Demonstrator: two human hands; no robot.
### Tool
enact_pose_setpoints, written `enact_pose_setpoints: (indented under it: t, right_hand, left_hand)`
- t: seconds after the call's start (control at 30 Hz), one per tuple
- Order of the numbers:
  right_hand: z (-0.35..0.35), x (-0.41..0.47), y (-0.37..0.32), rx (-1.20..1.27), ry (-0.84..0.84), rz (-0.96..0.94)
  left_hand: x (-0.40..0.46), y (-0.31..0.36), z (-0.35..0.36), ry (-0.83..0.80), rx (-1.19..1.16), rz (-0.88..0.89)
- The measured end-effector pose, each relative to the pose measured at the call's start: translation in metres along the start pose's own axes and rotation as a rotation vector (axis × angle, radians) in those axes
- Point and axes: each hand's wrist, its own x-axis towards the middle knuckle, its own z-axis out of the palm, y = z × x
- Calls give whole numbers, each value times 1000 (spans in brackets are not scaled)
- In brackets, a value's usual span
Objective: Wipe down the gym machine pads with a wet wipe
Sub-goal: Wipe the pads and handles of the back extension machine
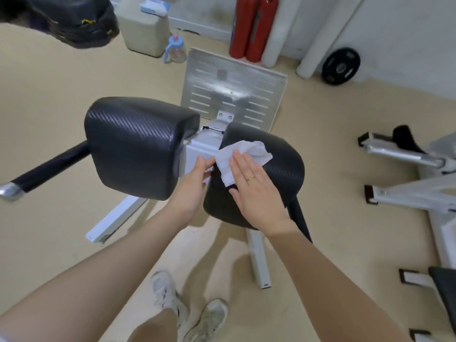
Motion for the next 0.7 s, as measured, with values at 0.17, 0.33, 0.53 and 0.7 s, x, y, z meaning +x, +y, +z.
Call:
enact_pose_setpoints:
  t: [0.17, 0.33, 0.53, 0.7]
  right_hand:
    - [-15, 41, 6, 1, -178, -131]
    - [-34, 106, 19, 32, -489, -301]
    - [-22, 169, 49, 323, -816, 45]
    - [-46, 138, 37, 303, -718, -230]
  left_hand:
    - [18, -6, -9, 29, -100, -42]
    - [37, 3, -23, -45, -163, -176]
    - [44, 3, -38, -212, 38, 12]
    - [50, 12, -39, -238, 452, 112]
